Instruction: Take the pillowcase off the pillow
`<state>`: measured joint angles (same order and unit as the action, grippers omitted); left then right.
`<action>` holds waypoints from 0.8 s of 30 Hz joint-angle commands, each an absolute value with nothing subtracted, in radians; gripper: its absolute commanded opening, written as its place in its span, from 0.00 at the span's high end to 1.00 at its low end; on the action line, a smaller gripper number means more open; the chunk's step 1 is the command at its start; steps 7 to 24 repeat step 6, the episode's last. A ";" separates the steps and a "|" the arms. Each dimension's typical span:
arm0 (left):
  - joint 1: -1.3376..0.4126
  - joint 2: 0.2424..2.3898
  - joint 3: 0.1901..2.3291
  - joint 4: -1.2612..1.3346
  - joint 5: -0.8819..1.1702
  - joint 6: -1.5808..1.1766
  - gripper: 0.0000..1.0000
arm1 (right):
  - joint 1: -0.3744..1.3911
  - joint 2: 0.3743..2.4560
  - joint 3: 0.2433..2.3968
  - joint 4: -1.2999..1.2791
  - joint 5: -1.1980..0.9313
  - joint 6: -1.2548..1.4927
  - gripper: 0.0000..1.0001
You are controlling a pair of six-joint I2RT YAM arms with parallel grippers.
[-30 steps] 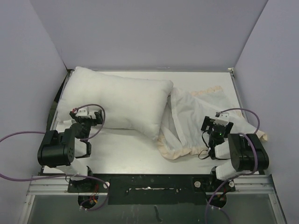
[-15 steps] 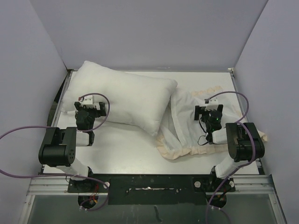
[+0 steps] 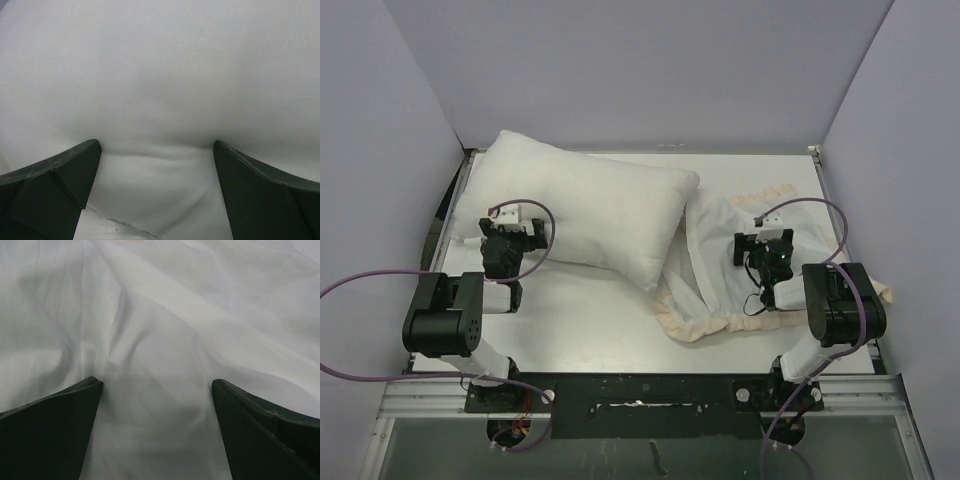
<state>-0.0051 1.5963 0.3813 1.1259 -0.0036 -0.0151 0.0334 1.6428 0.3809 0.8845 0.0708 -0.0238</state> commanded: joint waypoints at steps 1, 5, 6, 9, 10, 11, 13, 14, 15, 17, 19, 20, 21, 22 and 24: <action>-0.008 1.613 0.364 0.956 -0.017 0.006 0.02 | 0.038 1.625 0.385 0.922 0.064 -0.040 0.02; -0.008 1.608 0.359 0.963 -0.016 0.006 0.02 | 0.038 1.625 0.386 0.921 0.064 -0.041 0.02; -0.008 1.605 0.354 0.968 -0.012 0.005 0.02 | 0.038 1.625 0.385 0.922 0.064 -0.041 0.02; -0.008 1.605 0.354 0.968 -0.012 0.005 0.02 | 0.038 1.625 0.385 0.922 0.064 -0.041 0.02; -0.008 1.605 0.354 0.968 -0.012 0.005 0.02 | 0.038 1.625 0.385 0.922 0.064 -0.041 0.02; -0.008 1.605 0.354 0.968 -0.012 0.005 0.02 | 0.038 1.625 0.385 0.922 0.064 -0.041 0.02; -0.008 1.605 0.354 0.968 -0.012 0.005 0.02 | 0.038 1.625 0.385 0.922 0.064 -0.041 0.02; -0.008 1.605 0.354 0.968 -0.012 0.005 0.02 | 0.038 1.625 0.385 0.922 0.064 -0.041 0.02; -0.008 1.605 0.354 0.968 -0.012 0.005 0.02 | 0.038 1.625 0.385 0.922 0.064 -0.041 0.02; -0.008 1.605 0.354 0.968 -0.012 0.005 0.02 | 0.038 1.625 0.385 0.922 0.064 -0.041 0.02; -0.008 1.605 0.354 0.968 -0.012 0.005 0.02 | 0.038 1.625 0.385 0.922 0.064 -0.041 0.02; -0.008 1.605 0.354 0.968 -0.012 0.005 0.02 | 0.038 1.625 0.385 0.922 0.064 -0.041 0.02; -0.008 1.605 0.354 0.968 -0.012 0.005 0.02 | 0.038 1.625 0.385 0.922 0.064 -0.041 0.02; -0.008 1.605 0.354 0.968 -0.012 0.005 0.02 | 0.038 1.625 0.385 0.922 0.064 -0.041 0.02; -0.008 1.605 0.354 0.968 -0.012 0.005 0.02 | 0.038 1.625 0.385 0.922 0.064 -0.041 0.02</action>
